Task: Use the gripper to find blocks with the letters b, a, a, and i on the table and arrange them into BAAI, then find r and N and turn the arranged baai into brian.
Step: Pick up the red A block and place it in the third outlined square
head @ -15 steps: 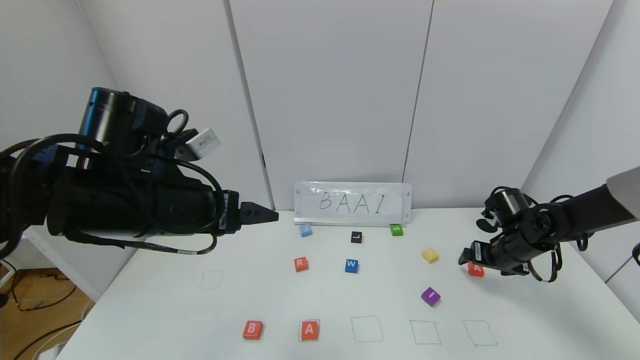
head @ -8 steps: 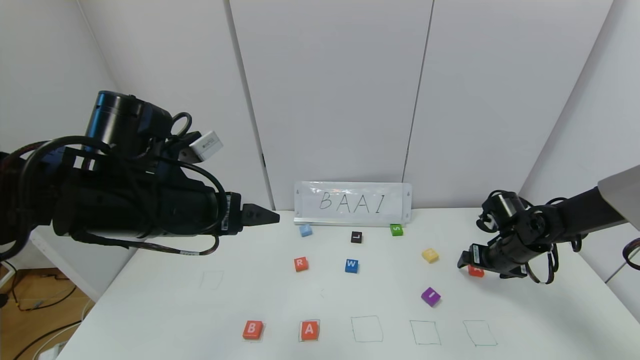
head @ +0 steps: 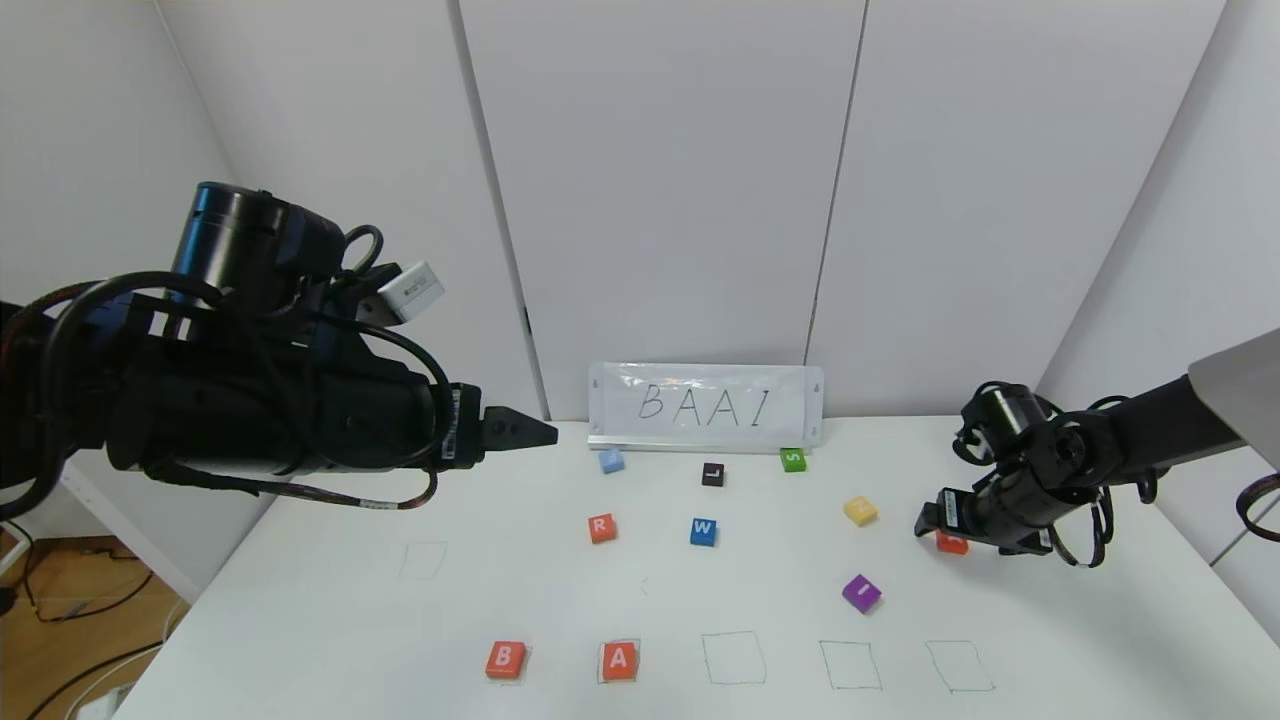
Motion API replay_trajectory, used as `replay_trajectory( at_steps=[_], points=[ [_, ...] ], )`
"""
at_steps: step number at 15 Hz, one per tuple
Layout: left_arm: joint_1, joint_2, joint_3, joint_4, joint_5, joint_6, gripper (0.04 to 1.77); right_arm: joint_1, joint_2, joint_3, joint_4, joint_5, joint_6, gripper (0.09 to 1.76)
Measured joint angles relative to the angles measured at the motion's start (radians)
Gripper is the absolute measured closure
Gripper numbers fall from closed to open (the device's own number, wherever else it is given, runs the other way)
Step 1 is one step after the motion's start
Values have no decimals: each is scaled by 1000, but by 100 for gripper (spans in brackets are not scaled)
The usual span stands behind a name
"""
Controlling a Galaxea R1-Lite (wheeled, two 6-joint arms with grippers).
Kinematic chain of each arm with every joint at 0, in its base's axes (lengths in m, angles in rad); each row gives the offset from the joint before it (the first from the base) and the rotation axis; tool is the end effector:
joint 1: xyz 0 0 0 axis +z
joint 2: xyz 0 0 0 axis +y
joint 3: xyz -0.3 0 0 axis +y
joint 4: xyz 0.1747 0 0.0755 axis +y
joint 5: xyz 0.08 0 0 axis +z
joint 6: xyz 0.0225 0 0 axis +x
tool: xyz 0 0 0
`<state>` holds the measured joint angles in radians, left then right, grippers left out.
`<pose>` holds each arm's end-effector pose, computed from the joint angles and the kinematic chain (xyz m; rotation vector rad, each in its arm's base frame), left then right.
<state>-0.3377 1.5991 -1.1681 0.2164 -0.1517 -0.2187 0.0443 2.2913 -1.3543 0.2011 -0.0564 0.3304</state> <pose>0.2634 -0.0961 0.2338 -0.1461 0.6991 -0.3985 0.4048 0.0167 0.0364 0.2367 1.1223 -0.1980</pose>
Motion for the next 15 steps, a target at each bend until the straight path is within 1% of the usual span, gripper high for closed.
replay_trajectory(
  at_steps=[1,3,4,6,8,9,15],
  points=[
    [0,0,0,0,0,0,9,2,3,0,0,-14,-1,14],
    [0,0,0,0,0,0,9,6,8,-1,-3,-26,-1,49],
    [0,0,0,0,0,0,9,7,10,-2,-4,-28,-1,64],
    [0,0,-1,0,0,0,9,9,11,-3,-3,-30,-3,88],
    [0,0,-1,0,0,0,9,9,12,-3,-3,-30,-2,106],
    [0,0,-1,0,0,0,9,9,12,-3,-3,-30,-2,129],
    [0,0,-1,0,0,0,9,10,12,-3,-1,-30,-2,130]
  ],
)
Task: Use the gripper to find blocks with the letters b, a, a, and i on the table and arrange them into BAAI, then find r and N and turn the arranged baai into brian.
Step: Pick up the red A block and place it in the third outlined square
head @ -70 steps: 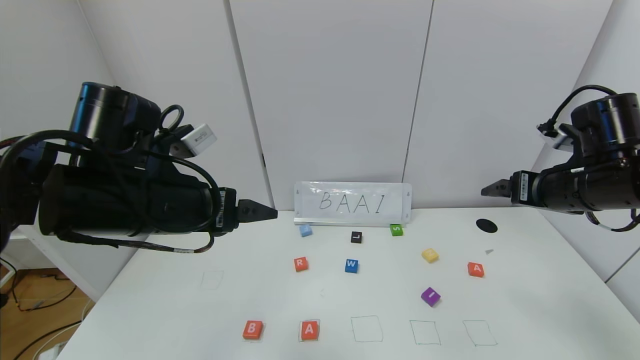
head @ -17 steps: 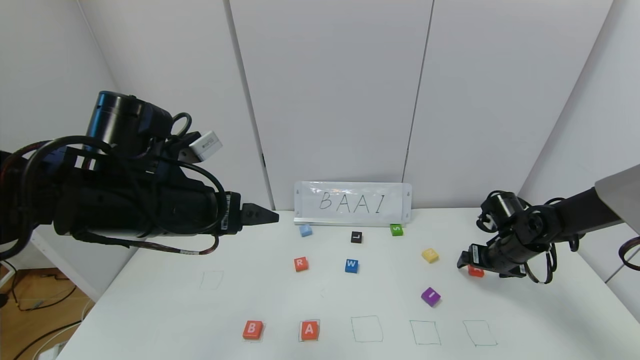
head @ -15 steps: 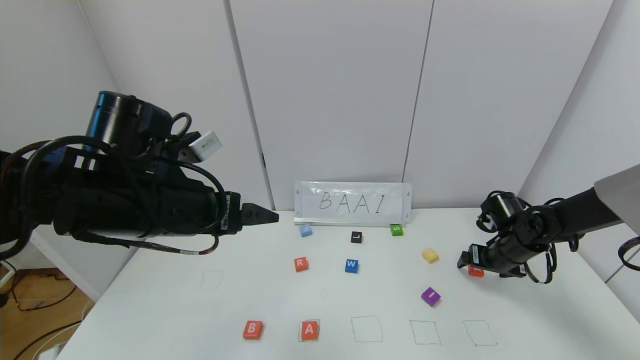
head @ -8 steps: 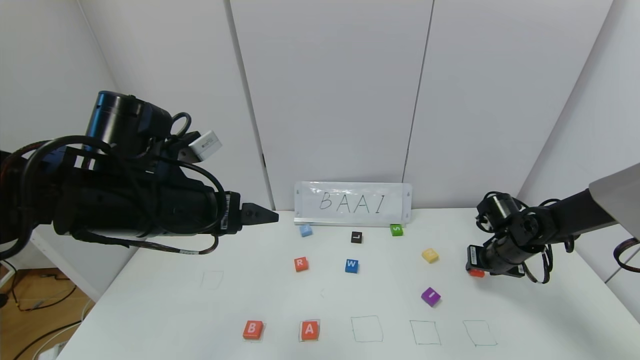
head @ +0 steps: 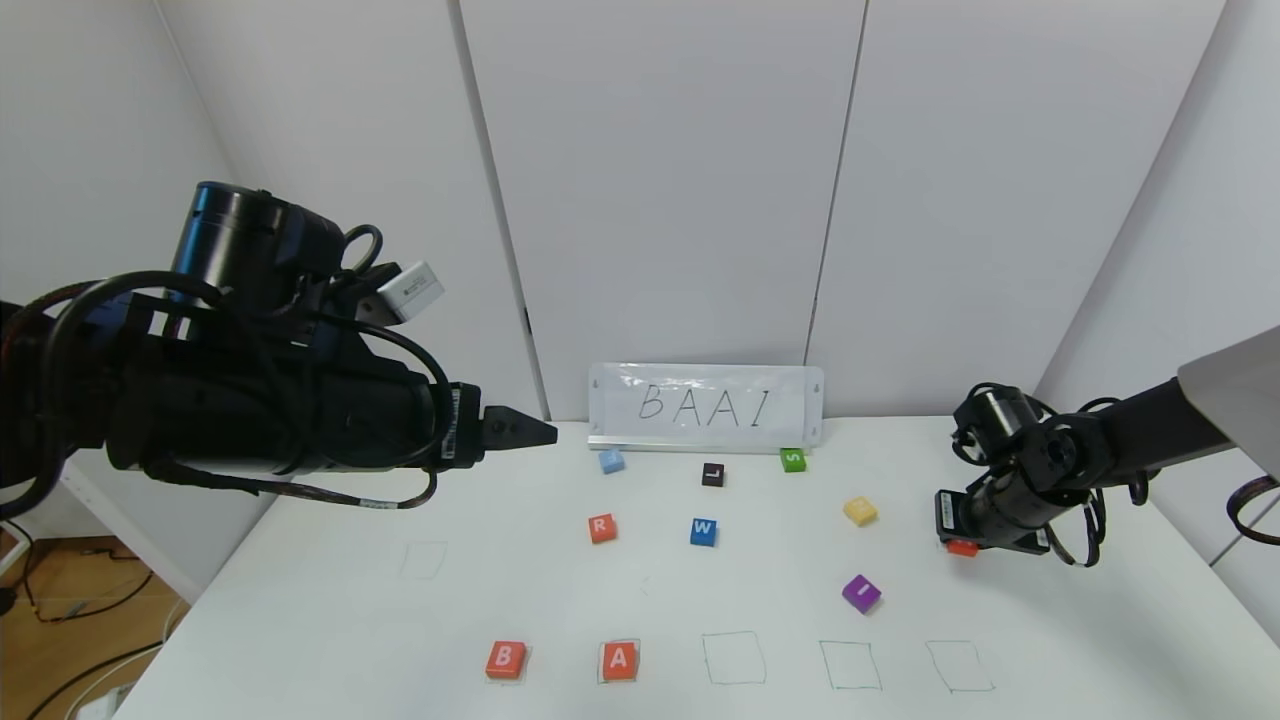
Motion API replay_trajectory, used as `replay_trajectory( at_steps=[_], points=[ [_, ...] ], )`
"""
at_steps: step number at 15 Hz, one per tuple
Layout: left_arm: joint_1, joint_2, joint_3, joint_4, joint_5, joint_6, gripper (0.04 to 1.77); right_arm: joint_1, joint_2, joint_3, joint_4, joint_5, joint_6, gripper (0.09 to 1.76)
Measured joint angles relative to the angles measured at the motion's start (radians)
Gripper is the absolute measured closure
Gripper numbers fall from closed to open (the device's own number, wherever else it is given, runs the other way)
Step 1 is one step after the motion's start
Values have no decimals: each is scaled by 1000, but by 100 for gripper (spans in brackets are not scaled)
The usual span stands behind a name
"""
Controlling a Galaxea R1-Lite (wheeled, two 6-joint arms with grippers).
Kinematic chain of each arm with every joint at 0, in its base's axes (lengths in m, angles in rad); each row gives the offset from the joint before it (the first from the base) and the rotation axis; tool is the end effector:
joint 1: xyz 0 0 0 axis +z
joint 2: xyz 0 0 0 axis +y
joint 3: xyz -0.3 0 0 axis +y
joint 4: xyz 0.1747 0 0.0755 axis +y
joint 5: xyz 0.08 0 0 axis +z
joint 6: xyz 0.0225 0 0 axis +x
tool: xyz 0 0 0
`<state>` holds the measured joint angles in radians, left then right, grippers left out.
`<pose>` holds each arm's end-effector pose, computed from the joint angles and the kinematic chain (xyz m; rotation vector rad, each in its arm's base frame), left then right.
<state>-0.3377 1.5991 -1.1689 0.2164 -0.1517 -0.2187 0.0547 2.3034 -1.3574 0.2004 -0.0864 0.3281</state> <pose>0.2634 -0.0961 0.2340 -0.1462 0.6983 -0.3986 0.4057 0.0203 0.0322 0.2107 1.1257 -0.2149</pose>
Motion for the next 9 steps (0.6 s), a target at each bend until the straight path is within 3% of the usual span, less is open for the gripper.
replay_trajectory(
  at_steps=[9],
  points=[
    [0,-2,0,0,0,0,9,45,-82,14,53,1,7,130]
  ],
)
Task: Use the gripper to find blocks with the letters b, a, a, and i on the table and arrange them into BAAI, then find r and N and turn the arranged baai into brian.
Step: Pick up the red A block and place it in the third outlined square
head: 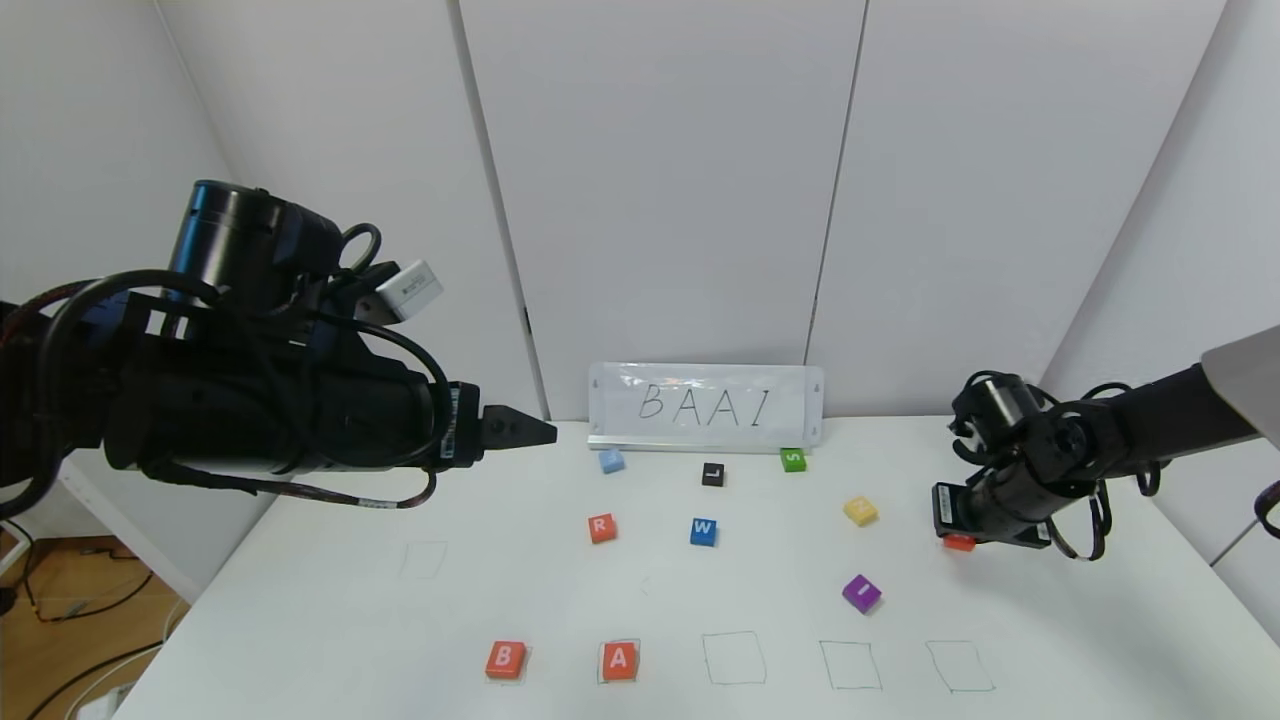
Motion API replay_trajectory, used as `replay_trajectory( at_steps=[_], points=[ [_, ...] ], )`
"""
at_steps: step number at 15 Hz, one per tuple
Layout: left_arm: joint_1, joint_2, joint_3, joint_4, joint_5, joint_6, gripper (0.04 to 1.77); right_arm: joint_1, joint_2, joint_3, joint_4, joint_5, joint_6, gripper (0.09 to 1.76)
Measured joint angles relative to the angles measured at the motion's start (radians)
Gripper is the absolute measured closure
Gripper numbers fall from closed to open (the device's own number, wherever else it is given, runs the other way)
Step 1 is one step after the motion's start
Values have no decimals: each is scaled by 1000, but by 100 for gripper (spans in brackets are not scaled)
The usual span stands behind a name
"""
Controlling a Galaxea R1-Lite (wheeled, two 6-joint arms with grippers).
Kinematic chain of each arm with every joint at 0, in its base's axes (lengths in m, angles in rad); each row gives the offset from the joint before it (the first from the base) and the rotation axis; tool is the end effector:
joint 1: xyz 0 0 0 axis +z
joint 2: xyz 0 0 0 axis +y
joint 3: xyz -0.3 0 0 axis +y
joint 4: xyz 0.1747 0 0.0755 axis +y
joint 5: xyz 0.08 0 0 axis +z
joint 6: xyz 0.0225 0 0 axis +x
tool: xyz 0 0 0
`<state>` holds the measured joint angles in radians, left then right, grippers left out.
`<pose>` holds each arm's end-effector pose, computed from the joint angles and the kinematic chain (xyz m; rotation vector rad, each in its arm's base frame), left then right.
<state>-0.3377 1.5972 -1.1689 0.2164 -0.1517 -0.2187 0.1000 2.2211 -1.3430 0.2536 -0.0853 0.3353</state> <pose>0.2630 -0.0959 0.2346 -0.1464 0.6964 -0.3990 0.3931 0.0375 0.0598 0.1943 1.1147 -0.1753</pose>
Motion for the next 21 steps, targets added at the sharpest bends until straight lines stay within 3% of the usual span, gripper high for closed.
replay_trajectory(
  at_steps=[11,21],
  points=[
    [0,0,0,0,0,3,9,252,-222,36,107,-41,99,130],
    [0,4,-1,0,1,4,9,493,-143,-3,95,-44,185,130]
  ],
)
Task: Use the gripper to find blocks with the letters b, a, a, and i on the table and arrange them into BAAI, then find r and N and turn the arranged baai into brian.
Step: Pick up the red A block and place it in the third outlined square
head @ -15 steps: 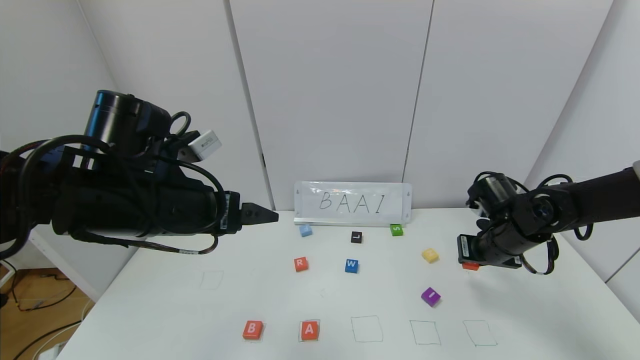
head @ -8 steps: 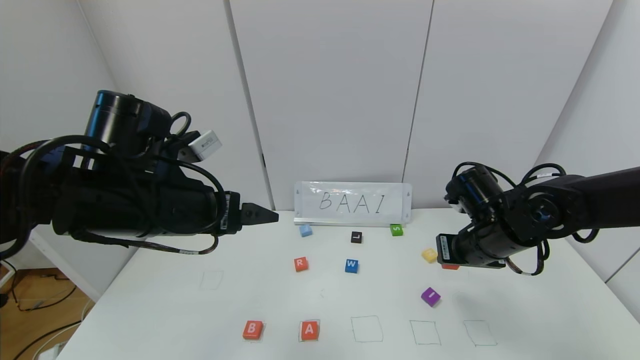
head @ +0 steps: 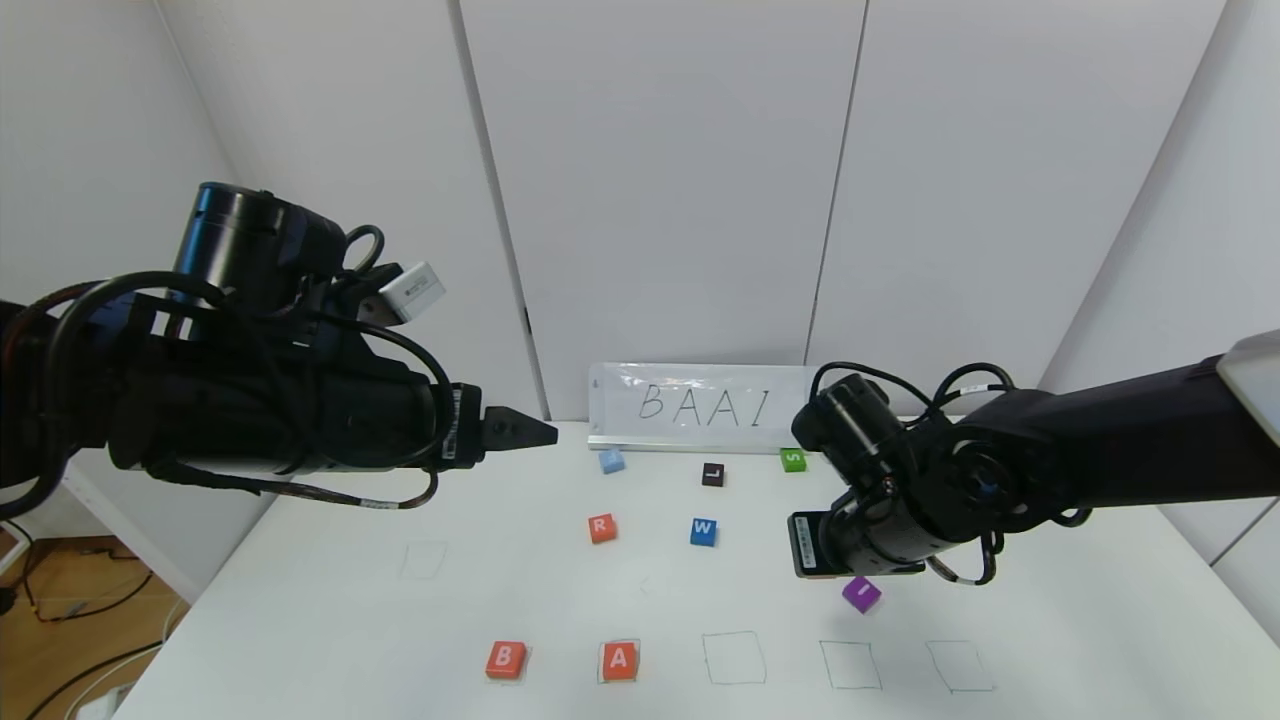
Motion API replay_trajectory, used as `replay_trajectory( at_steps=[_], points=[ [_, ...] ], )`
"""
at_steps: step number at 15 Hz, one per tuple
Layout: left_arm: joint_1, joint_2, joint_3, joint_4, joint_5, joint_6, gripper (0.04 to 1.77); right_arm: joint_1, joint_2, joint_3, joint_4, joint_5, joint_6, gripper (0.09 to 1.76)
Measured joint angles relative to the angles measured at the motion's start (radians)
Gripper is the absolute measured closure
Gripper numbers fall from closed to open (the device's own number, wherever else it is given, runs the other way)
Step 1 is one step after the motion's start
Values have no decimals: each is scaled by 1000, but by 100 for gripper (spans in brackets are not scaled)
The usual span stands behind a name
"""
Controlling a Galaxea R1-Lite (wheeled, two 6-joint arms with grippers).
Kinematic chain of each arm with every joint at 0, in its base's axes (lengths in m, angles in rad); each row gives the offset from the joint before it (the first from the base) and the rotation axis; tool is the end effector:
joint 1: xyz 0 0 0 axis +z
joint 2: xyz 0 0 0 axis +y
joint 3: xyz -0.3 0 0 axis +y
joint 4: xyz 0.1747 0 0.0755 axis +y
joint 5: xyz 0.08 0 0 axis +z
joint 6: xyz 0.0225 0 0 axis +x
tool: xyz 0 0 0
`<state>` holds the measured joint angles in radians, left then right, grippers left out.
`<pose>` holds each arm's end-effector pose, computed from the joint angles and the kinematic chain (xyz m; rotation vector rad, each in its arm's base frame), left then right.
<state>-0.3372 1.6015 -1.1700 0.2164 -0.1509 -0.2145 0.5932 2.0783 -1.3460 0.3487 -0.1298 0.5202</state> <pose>0.2641 -0.0962 0.2337 -0.1420 0.6985 -0.3986 0.3120 0.2068 0.1112 0.0815 1.0851 0.1399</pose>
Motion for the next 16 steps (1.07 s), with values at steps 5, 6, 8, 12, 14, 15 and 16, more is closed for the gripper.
replay_trajectory(
  at_steps=[5,6,8,12,14,15,16],
  points=[
    [21,0,-8,0,0,5,9,79,73,-44,1,1,37,130],
    [23,0,-8,0,0,6,9,100,87,-57,1,1,48,130],
    [25,0,-8,0,-1,6,9,142,116,-90,6,1,70,130],
    [37,5,-11,-1,-1,9,9,206,164,-120,8,3,78,130],
    [41,9,-13,-1,-1,12,9,219,186,-128,9,3,95,130],
    [42,13,-13,-1,-1,13,9,221,199,-132,9,3,106,130],
    [42,16,-13,-1,-1,13,9,222,210,-135,10,3,110,130]
  ],
)
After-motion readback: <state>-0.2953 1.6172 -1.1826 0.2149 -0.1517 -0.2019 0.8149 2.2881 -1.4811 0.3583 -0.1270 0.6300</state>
